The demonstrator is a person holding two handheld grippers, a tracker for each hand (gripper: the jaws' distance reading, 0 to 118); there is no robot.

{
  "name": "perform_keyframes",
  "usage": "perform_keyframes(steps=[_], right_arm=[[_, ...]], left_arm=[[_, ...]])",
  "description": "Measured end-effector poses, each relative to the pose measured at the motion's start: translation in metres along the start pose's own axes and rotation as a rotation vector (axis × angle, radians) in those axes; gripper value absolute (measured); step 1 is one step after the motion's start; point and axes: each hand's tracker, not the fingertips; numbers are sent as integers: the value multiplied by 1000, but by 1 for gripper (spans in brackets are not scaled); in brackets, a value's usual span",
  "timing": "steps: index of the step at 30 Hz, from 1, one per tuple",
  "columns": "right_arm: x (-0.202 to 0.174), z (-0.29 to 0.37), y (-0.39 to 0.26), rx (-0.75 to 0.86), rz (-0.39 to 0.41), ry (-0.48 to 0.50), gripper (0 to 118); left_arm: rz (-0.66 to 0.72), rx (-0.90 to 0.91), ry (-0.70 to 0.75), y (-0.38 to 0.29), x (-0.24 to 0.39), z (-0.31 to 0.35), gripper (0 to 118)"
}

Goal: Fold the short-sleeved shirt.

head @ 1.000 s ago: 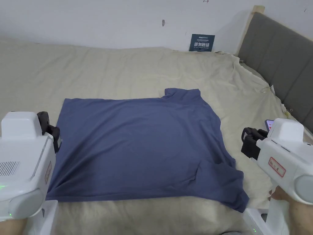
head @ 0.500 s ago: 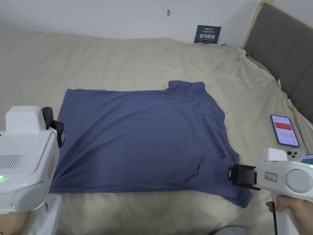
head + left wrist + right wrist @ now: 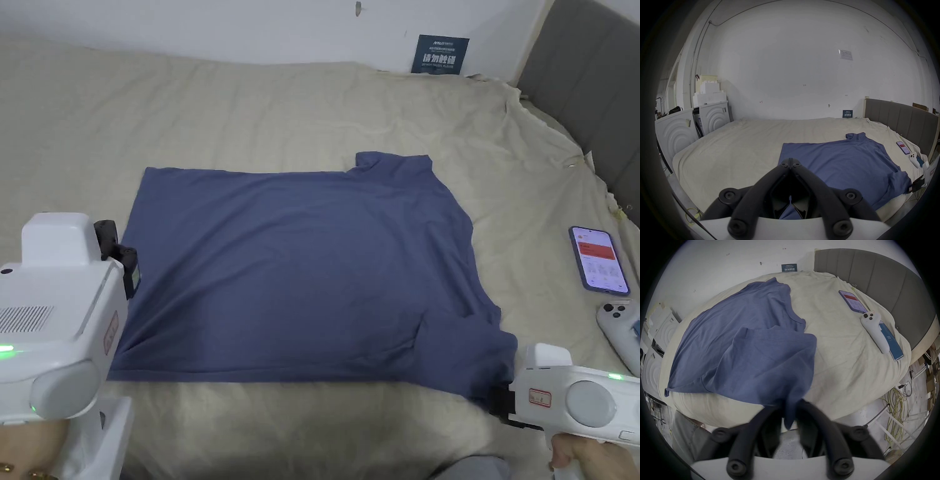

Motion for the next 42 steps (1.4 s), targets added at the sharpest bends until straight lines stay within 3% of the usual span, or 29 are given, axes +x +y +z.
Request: perform_keyframes(steps=[2,4,5,9,11,13,20,25,26,27,28,30,32,33,34,37,42], right_arm=[[13,-7,3,10,-5,6,5],[17,-7,5,21,-16,14,5],[19,-6,4,27,-19,17,5],[12,5,4,44,0,19,5],[13,7,6,49,10,21,5],[14,7,6,55,17,23,5],[19,1,9,66,32,24,5],[24,-5,9,56,23,20,5],[25,-6,9,53,22,20,5],[25,-6,9,53,21,20,5],[26,-6,9,52,21,19,5],[27,-7,9,51,23,19,5],[18,1,7,53,23,18,5],[-4,17,2,53,22,17,5],[-8,20,2,54,21,18,5],[-13,29,3,51,22,26,5],[-15,50,14,65,43,39,5]], left_arm=[[11,-34,-14,1,-2,-3,0],[9,-65,-6,1,-4,-7,10],[12,-102,-7,2,-6,-10,19],[78,-223,-13,4,-22,-25,97],[103,-283,-21,3,-35,-31,112],[110,-324,-27,-2,-46,-36,116],[-8,-625,25,-52,-68,-50,116],[-9,-746,16,-90,-68,-48,112],[-19,-752,14,-96,-66,-47,105],[-26,-753,15,-99,-64,-47,84],[-43,-747,20,-101,-62,-46,71],[-68,-737,33,-104,-59,-46,65],[-96,-745,19,-105,-57,-46,27],[-102,-746,0,-105,-56,-45,11],[-108,-745,-1,-103,-54,-44,3],[-107,-723,4,-99,-56,-39,0],[44,-628,26,-68,-77,-36,0]])
